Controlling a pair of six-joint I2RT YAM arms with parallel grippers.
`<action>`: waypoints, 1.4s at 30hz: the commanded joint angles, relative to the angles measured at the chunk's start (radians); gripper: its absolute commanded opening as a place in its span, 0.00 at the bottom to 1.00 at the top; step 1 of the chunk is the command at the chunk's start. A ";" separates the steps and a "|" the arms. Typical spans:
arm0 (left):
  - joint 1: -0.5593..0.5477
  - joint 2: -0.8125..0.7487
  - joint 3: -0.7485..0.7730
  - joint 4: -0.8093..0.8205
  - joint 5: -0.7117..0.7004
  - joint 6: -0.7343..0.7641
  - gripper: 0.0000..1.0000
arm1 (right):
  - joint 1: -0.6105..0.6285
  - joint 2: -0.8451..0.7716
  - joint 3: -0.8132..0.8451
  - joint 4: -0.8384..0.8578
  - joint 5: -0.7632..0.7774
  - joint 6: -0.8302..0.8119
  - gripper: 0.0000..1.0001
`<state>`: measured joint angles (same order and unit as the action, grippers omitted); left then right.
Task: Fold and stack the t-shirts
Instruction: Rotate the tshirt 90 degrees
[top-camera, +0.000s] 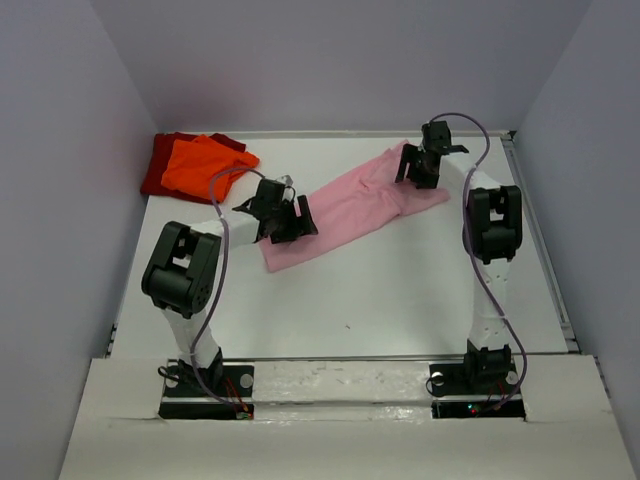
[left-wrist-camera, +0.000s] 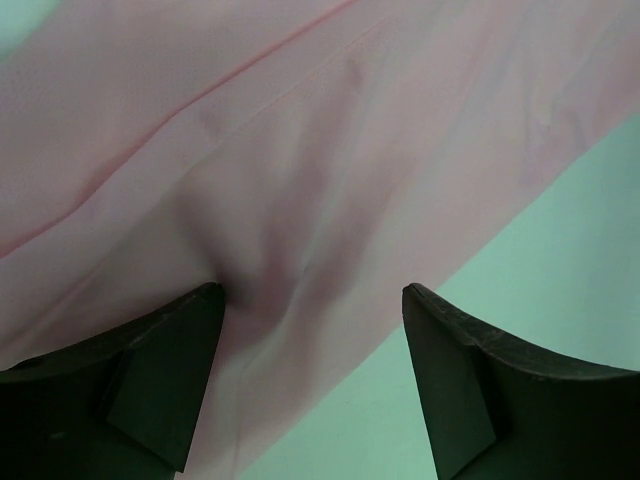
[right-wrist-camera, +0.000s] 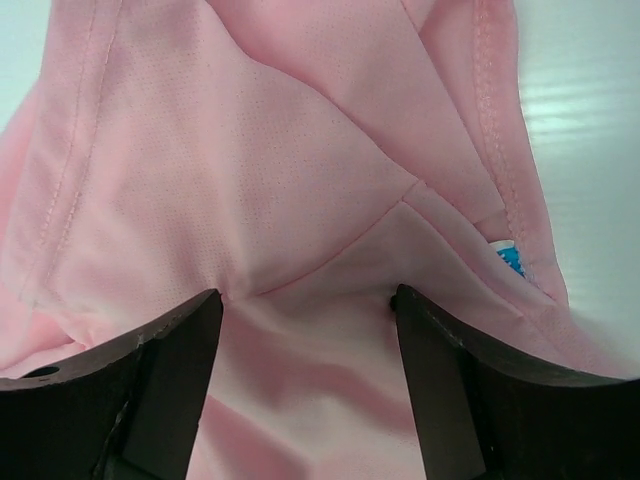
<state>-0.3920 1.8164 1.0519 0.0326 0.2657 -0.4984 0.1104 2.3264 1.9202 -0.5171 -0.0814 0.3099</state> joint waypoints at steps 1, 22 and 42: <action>-0.037 -0.058 -0.142 -0.040 0.049 -0.051 0.86 | 0.002 0.063 0.104 -0.023 -0.182 0.001 0.75; -0.541 -0.071 -0.258 0.288 0.116 -0.414 0.86 | 0.063 0.185 0.241 0.046 -0.503 -0.005 0.78; -0.556 -0.207 0.280 -0.086 0.006 -0.233 0.87 | 0.081 -0.120 0.185 0.035 -0.491 -0.043 0.79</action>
<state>-1.0191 1.7451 1.2510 0.0280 0.3027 -0.8001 0.1856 2.3943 2.1155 -0.5079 -0.5838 0.2684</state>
